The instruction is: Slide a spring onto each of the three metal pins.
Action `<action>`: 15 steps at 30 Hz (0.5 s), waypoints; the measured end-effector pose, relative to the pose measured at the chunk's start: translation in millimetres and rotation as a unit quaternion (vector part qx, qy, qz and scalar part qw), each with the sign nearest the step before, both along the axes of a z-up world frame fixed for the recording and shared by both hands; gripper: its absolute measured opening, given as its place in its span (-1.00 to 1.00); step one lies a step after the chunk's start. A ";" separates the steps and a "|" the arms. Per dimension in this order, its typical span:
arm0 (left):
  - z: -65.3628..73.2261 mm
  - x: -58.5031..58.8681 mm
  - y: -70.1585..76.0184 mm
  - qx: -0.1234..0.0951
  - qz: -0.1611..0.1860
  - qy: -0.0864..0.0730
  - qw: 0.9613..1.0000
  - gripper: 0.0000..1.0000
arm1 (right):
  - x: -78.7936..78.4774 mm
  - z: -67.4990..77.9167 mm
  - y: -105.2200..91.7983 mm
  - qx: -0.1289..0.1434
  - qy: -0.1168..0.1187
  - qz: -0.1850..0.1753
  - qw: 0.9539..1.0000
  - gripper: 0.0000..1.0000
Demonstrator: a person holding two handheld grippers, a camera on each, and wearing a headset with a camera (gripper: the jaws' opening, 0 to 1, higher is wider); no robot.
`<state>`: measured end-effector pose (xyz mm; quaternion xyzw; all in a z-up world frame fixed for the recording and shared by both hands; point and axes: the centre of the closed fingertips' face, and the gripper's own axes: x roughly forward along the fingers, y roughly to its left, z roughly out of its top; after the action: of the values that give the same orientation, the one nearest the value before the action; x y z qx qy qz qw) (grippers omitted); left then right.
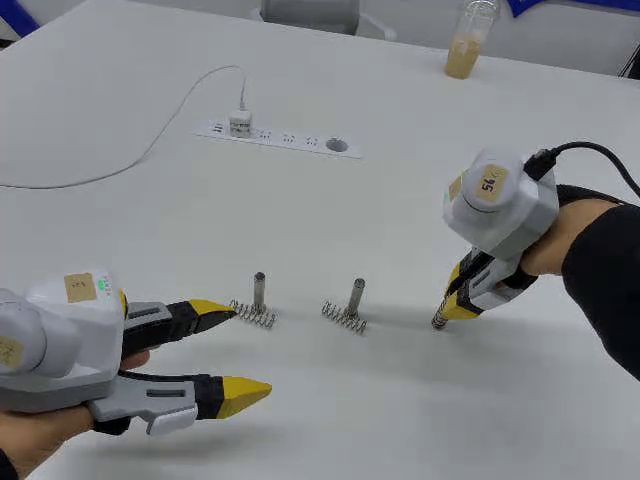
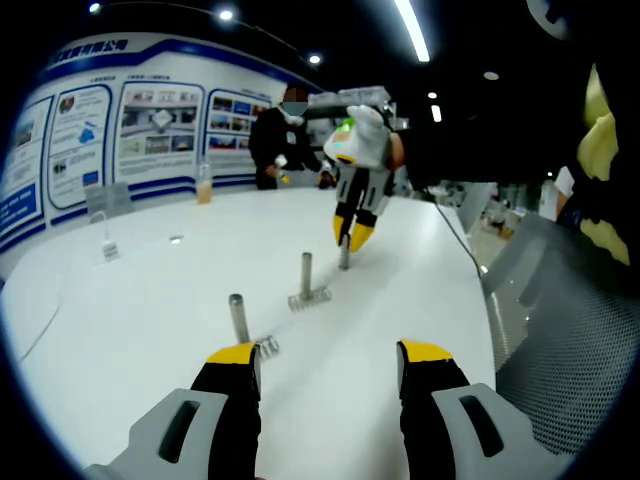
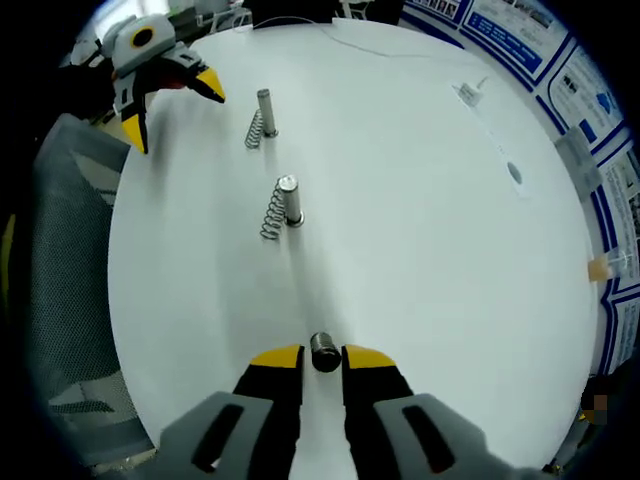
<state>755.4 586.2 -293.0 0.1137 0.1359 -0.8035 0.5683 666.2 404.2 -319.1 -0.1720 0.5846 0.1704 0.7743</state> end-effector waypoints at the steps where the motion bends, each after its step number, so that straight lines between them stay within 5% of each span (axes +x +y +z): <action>1: 0.2 -0.1 -0.1 0.000 0.000 0.000 1.000 0.12 | -0.3 0.3 0.0 0.001 -0.001 -0.003 1.000 -0.67; 15: 0.6 -1.0 -1.0 -0.001 -0.003 -0.001 1.000 0.12 | 5.7 20.5 2.0 -0.004 -0.041 -0.031 0.999 -0.54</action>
<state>754.4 585.3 -292.4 0.1142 0.1340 -0.8052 0.5663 671.9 406.3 -298.6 -0.1637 0.5583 0.1372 0.8017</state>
